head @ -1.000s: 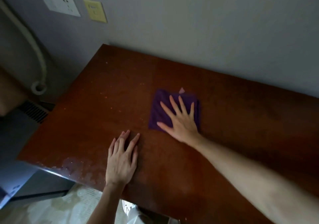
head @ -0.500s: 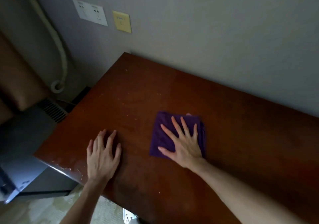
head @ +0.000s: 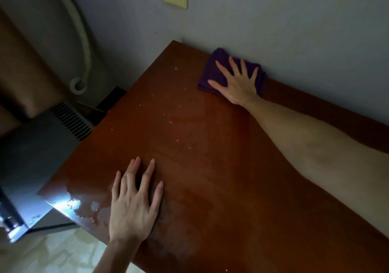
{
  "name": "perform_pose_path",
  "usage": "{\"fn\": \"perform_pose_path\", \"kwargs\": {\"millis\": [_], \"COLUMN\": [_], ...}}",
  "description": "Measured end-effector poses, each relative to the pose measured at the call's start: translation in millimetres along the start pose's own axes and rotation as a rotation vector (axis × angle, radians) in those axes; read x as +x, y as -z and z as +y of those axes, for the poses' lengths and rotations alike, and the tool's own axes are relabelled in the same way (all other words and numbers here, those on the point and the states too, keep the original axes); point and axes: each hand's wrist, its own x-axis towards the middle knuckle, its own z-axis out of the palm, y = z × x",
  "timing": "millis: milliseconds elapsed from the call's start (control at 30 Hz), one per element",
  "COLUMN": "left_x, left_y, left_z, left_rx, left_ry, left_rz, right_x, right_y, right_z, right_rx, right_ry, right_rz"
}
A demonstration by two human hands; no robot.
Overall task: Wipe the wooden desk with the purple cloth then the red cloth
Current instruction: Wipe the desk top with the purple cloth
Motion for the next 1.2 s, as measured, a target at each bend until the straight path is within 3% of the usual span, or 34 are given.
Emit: {"fn": "perform_pose_path", "kwargs": {"millis": [200,467,567,800,1200], "left_x": [3.2,0.9,-2.1,-2.8,-1.4], "left_y": [0.1,6.6,8.8,6.6,1.5], "left_z": [2.7,11.4,13.2,12.9,10.3], "left_rx": [-0.027,-0.036,-0.017,0.001,0.033], "left_ry": [0.014,0.034,0.086,0.119,0.084], "left_rz": [-0.010,0.021,0.047,0.048,0.049], "right_x": [-60.9,-357.7,-384.7,-280.4,44.2], "right_y": [-3.6,-50.6,-55.8,-44.5,-14.9], "right_z": [-13.2,-22.9,-25.4,-45.8,-152.1], "right_rx": [0.011,-0.079,-0.156,-0.119,-0.033], "right_ry": [0.018,0.320,0.366,0.521,0.356], "right_rz": [-0.038,-0.043,-0.045,-0.059,-0.071]}}
